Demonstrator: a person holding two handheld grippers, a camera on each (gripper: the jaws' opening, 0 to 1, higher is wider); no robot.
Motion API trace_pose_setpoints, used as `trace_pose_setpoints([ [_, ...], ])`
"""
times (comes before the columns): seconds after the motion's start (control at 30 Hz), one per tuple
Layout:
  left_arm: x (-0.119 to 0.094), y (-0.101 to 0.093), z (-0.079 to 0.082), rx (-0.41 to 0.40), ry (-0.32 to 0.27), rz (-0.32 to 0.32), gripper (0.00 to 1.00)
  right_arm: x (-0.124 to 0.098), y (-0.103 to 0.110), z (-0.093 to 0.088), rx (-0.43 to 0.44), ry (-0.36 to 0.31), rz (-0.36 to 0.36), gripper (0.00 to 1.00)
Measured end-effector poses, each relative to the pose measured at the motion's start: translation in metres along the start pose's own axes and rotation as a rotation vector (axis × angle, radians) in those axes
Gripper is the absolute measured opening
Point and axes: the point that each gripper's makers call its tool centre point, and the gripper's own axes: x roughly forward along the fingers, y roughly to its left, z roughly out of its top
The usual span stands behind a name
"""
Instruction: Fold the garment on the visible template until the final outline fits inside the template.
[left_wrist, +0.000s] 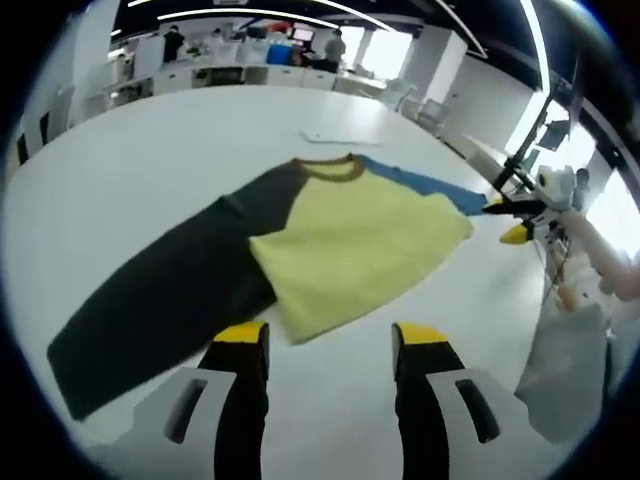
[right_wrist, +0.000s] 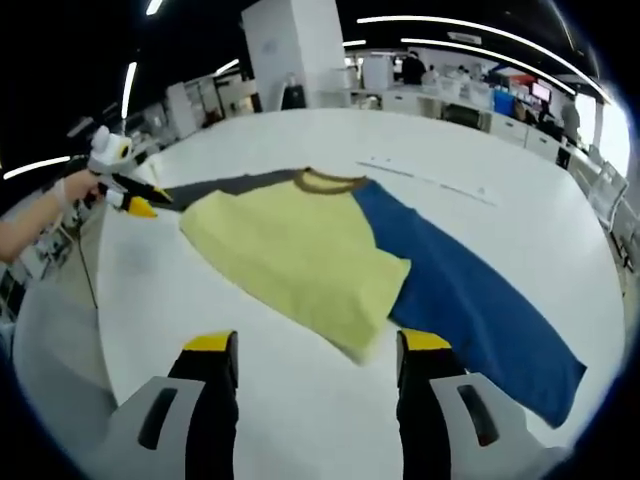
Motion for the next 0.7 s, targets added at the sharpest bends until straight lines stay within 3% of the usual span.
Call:
trace_pose_setpoints([
  [0.2, 0.003, 0.004, 0.000, -0.006, -0.004, 0.013, 0.46, 0.003, -0.002, -0.002, 0.007, 0.010, 0.002, 0.62],
  [0.7, 0.013, 0.011, -0.006, -0.016, 0.020, 0.029, 0.38, 0.009, -0.004, -0.007, 0.017, 0.022, 0.007, 0.55],
])
